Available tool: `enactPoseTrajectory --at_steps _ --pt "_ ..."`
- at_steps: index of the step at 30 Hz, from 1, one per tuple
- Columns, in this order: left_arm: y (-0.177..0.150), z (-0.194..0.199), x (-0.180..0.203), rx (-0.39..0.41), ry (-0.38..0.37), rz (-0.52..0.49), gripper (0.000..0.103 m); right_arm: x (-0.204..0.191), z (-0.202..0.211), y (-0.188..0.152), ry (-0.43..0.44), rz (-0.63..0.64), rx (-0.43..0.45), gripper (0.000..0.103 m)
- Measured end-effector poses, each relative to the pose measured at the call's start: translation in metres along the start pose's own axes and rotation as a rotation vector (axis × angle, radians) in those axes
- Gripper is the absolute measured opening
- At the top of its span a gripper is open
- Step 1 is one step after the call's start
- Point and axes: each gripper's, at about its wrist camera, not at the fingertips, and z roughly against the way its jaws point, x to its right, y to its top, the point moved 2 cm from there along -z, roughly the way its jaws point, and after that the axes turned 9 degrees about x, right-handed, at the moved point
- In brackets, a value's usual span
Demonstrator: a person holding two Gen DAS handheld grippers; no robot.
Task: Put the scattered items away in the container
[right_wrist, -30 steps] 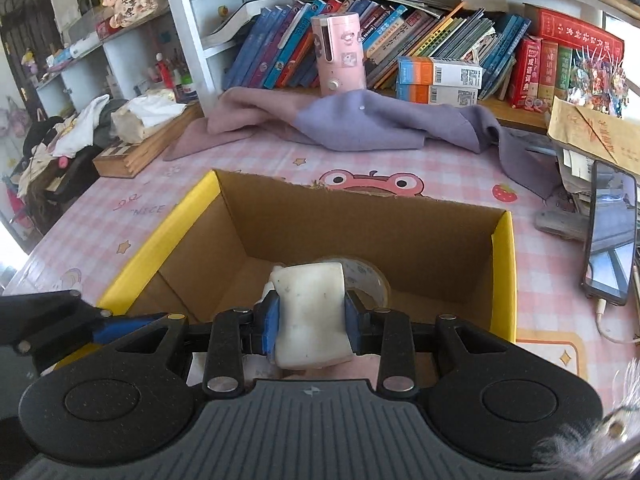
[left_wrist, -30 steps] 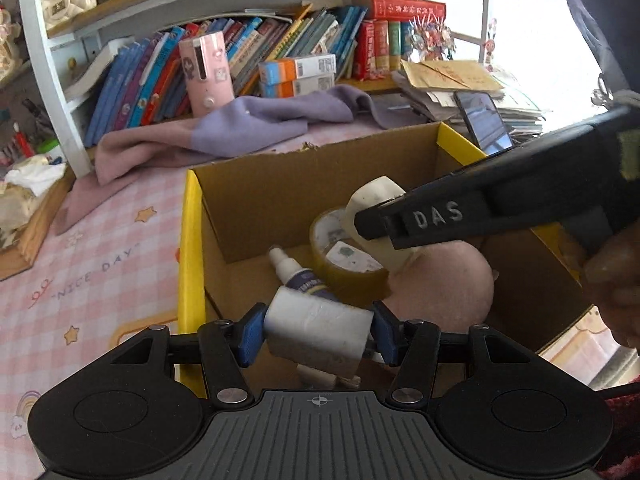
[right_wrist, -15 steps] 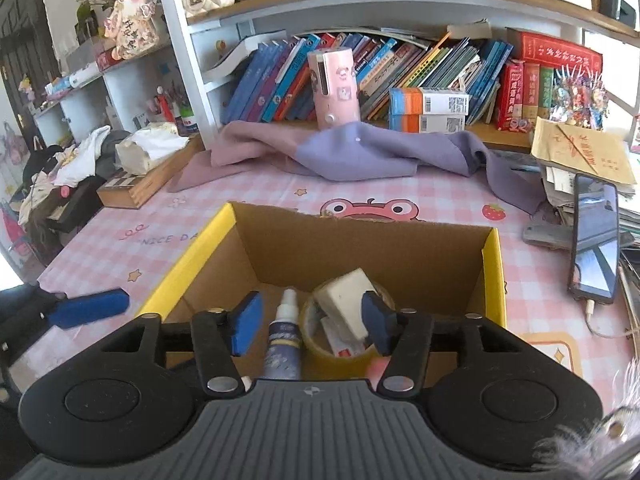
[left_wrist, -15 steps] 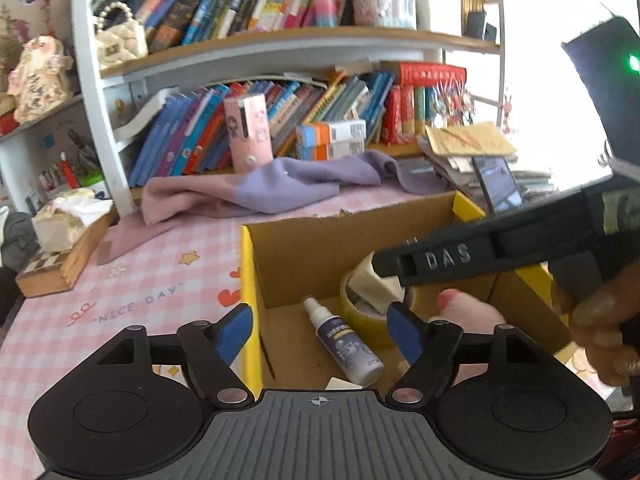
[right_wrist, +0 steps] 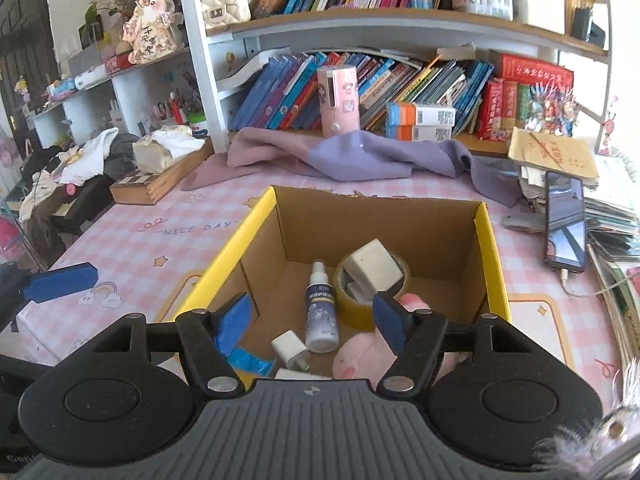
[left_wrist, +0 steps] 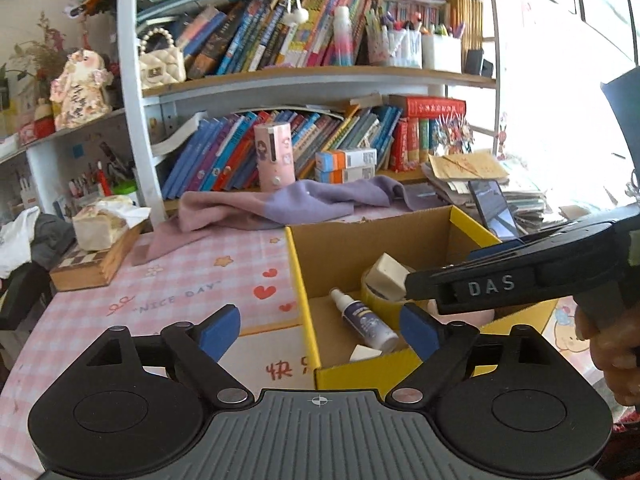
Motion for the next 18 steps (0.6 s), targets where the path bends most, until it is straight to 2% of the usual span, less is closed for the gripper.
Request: enactPoseTrajectory --at_steps 4,10,18 --pt "-0.009 0.02 -0.007 0.009 -0.012 -0.001 0.092 -0.014 0.018 -0.009 -0.04 0.002 0.016 0.069" --pt "-0.026 0.055 -0.026 0.006 0.011 0.026 0.096 -0.044 0.048 -0.03 -0.096 0.01 0.041 0.074" --pt "-0.06 0.106 -0.051 -0.049 0.056 0.069 0.097 -0.092 0.084 -0.073 -0.109 0.04 -0.013 0.076"
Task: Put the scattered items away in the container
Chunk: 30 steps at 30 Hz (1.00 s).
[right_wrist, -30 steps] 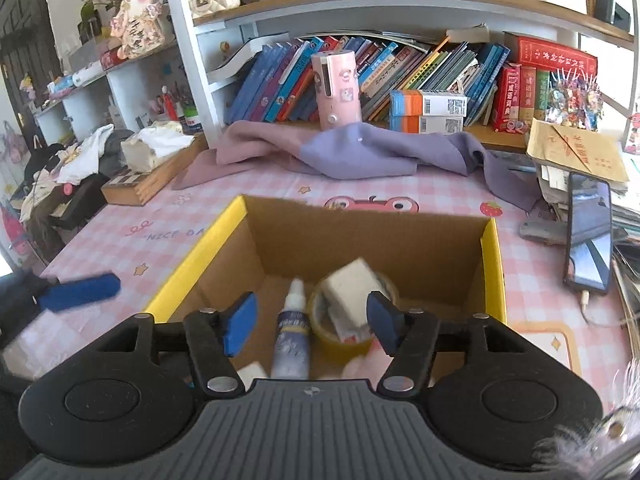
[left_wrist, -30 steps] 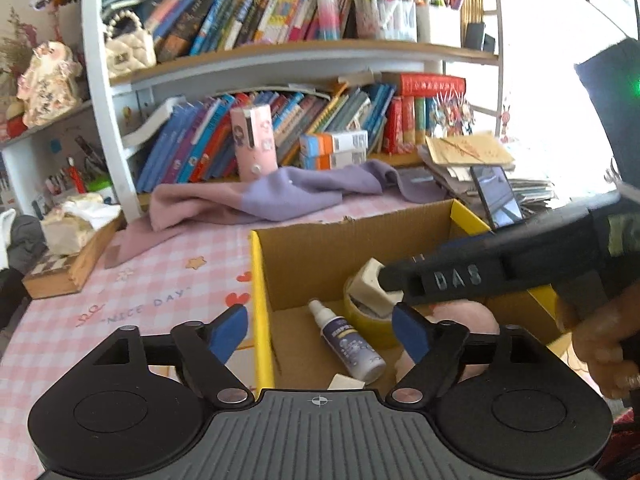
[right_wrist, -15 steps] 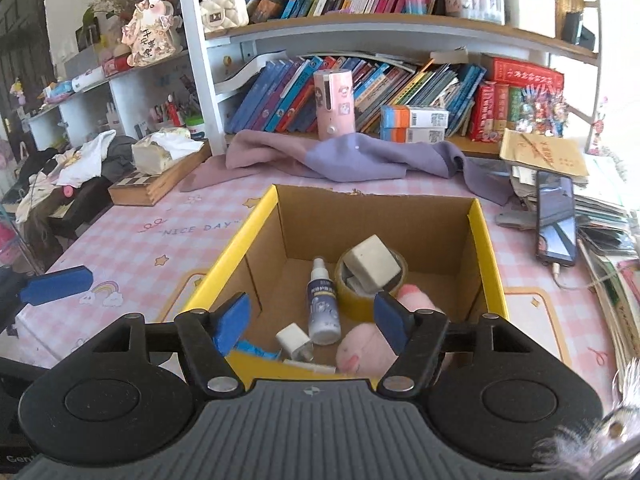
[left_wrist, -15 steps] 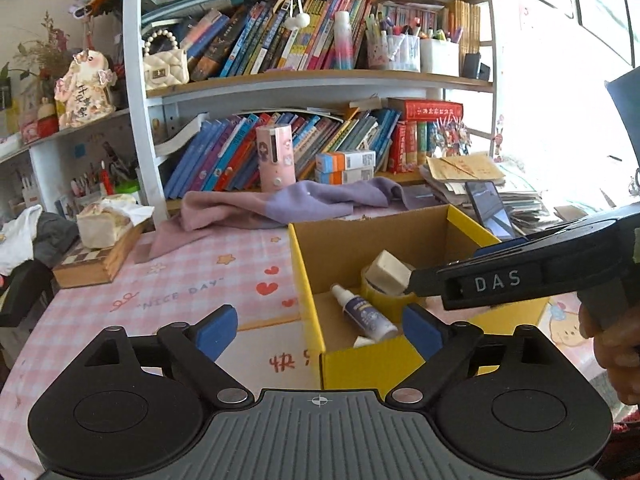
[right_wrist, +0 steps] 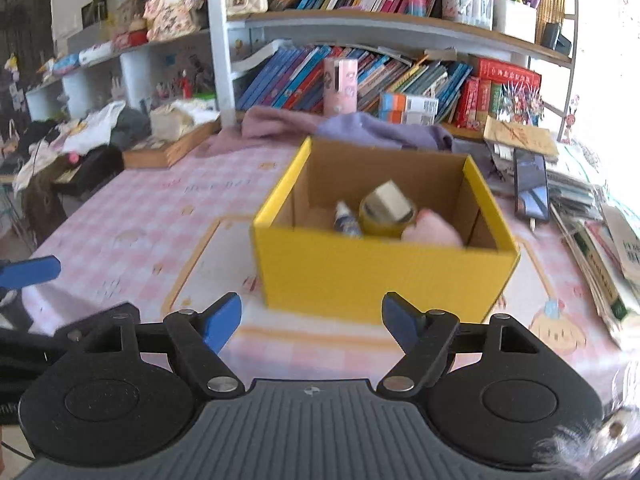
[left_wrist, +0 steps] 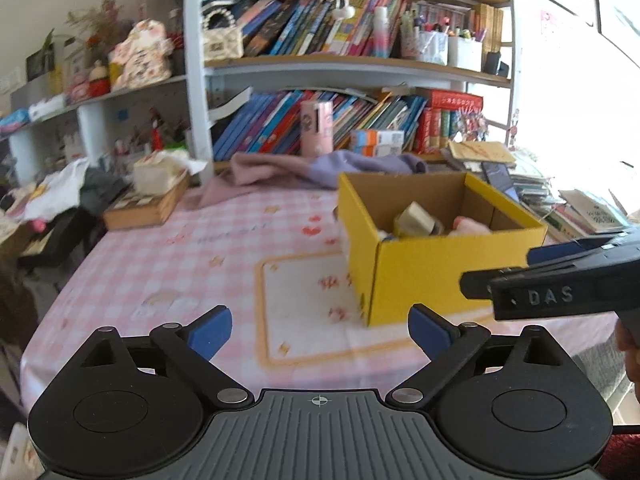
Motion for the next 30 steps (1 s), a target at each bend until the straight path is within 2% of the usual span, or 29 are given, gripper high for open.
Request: enactPoseTrajectory --at_steps 11,18,30 --pt "-0.029 0.036 -0.022 -0.053 0.028 0.008 0.102 -0.032 0.039 -0.043 -0.049 -0.025 -0.049 0.083" --pt "-0.034 0.042 -0.026 -0.075 0.026 0.003 0.102 -0.037 0.046 -0.051 -0.074 -0.044 -0.084 0.086" --pt "-0.036 0.047 -0.027 -0.091 0.038 0.009 0.103 -0.038 0.054 -0.053 -0.075 -0.028 -0.09 0.092"
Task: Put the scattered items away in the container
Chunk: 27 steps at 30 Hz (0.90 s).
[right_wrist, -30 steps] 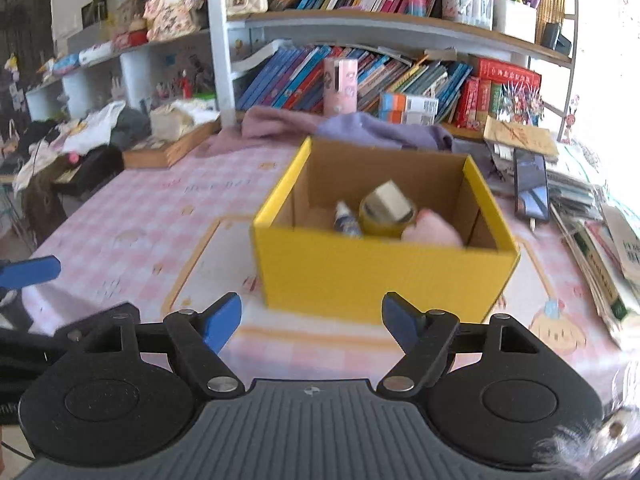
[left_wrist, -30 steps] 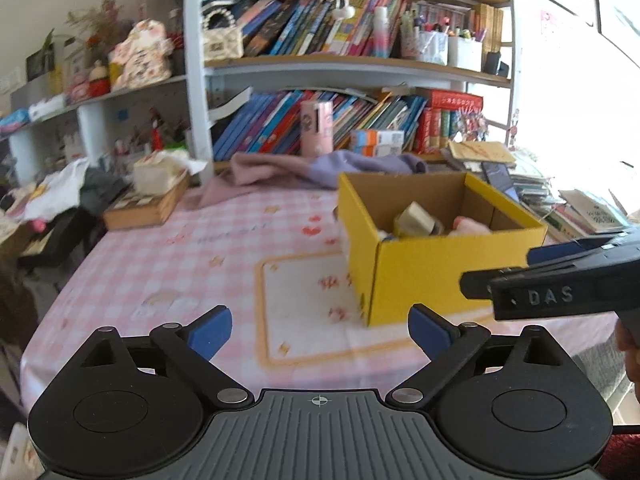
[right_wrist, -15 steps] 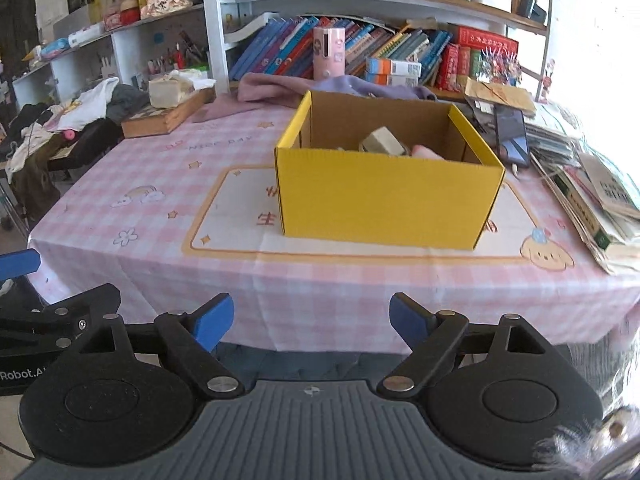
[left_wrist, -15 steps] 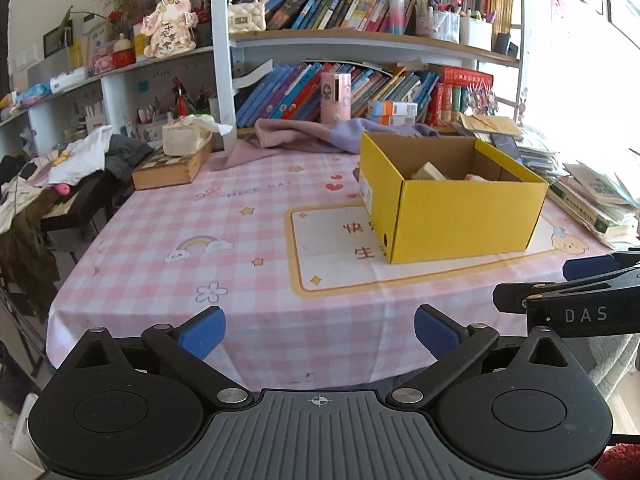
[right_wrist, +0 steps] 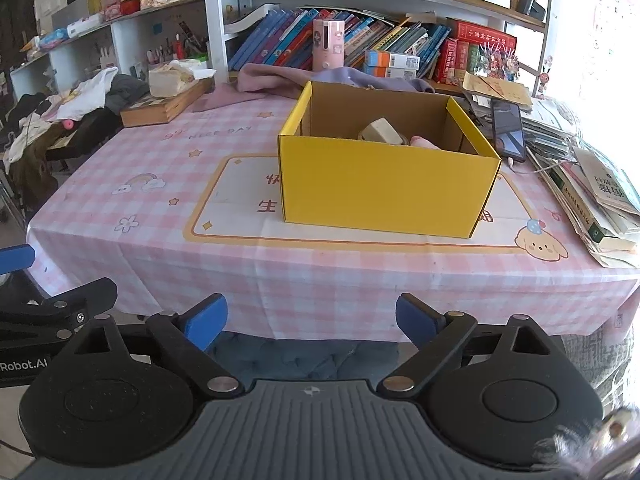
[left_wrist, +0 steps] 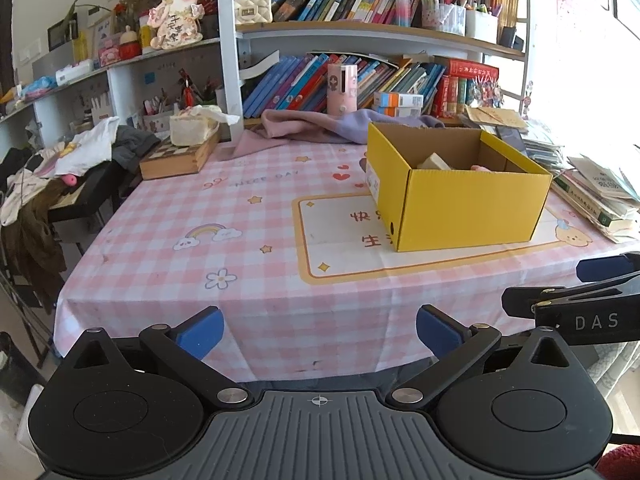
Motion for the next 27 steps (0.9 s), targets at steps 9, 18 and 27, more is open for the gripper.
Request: enactPoseTrajectory --at_steps 9,18,27 --pt "-0.0038 0.0009 0.0017 -0.018 -0.001 0.025 0.103 -0.0007 0.0008 -0.0032 0.0 0.0 -0.007 0.094" --pt "-0.0033 0.0004 0.005 -0.018 0.002 0.015 0.103 0.0009 -0.0023 -0.0022 0.011 0.007 -0.017 0.094" --pt "-0.0049 -0.0027 0.0034 -0.034 -0.006 0.031 0.103 0.002 -0.0035 -0.0035 0.009 0.002 -0.024 0.095"
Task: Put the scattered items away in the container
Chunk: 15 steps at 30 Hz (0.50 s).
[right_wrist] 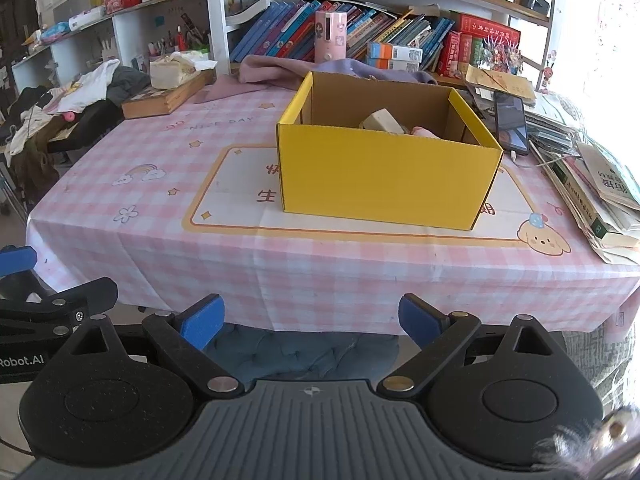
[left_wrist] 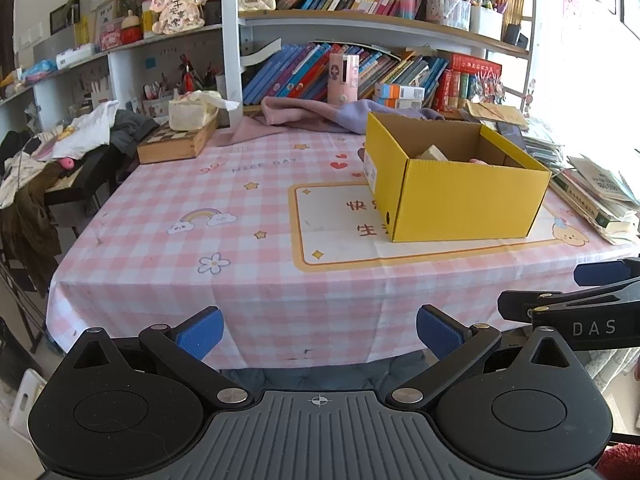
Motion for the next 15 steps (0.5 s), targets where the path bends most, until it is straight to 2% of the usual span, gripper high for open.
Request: enactPoseTrajectory --at_steps 15 --pt "-0.0017 0.0025 0.0033 0.0 0.014 -0.014 0.103 0.0014 -0.0004 -0.0028 -0.002 0.0 -0.006 0.095"
